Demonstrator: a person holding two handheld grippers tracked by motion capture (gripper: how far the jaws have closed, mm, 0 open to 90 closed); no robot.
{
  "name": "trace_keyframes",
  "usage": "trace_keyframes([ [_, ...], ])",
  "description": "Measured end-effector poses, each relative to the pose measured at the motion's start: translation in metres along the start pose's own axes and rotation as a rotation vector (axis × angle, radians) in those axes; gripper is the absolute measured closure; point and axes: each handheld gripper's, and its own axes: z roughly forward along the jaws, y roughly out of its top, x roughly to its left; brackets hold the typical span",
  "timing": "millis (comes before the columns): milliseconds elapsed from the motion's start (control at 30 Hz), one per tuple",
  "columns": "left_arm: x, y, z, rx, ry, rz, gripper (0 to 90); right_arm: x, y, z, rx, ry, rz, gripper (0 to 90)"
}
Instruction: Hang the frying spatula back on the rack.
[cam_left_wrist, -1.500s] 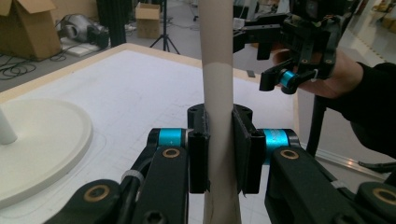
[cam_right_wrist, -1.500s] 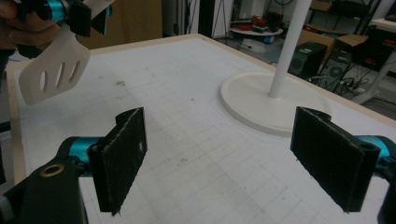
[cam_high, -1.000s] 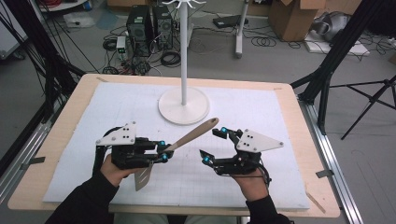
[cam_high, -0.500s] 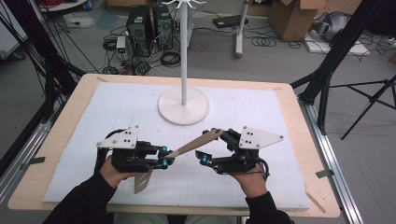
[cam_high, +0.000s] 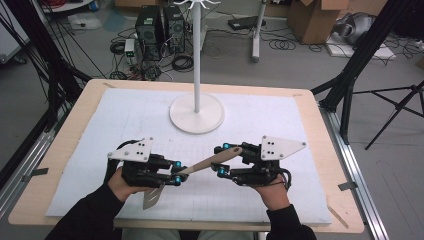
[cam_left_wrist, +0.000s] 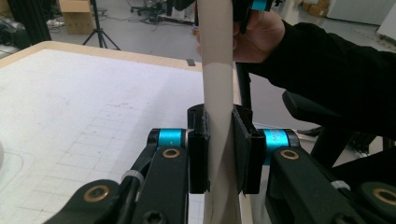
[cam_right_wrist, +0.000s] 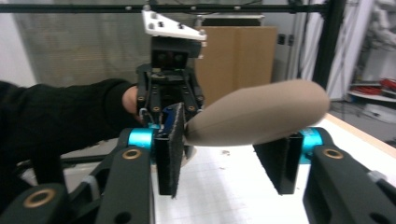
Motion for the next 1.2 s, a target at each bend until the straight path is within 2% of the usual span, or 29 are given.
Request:
trace_keyframes([
  [167, -0.001, 0.002, -0.001, -0.009, -0.02, 0.009, 77.5, 0.001, 0.003, -0.001, -0.015, 0.037, -0.003, 61.1],
  [367, -0.003, 0.006, -0.003, -0.03, -0.034, 0.014, 76.6, 0.001, 0.009, -0.001, -0.048, 0.108, 0.055, 66.3],
  [667, -0.006, 0.007, -0.001, -0.021, -0.019, 0.03, 74.5, 0.009, 0.027, 0.01, -0.057, 0.11, 0.018, 67.4],
  [800, -0.006, 0.006, 0.0, -0.017, -0.004, 0.016, 63.3, 0.014, 0.041, 0.014, -0.06, 0.078, -0.008, 67.5],
  [1000, -0.005, 0.007, -0.004, -0.061, 0.048, -0.005, 51.3, 0.02, 0.059, 0.009, -0.051, 0.021, -0.031, 67.5],
  [1067, -0.006, 0.009, -0.004, -0.078, 0.072, -0.004, 48.4, 0.02, 0.061, 0.006, -0.046, -0.002, -0.03, 67.5],
  [1200, -0.011, 0.013, -0.004, -0.117, 0.164, 0.03, 45.6, 0.02, 0.063, 0.004, -0.045, -0.056, -0.021, 67.4],
])
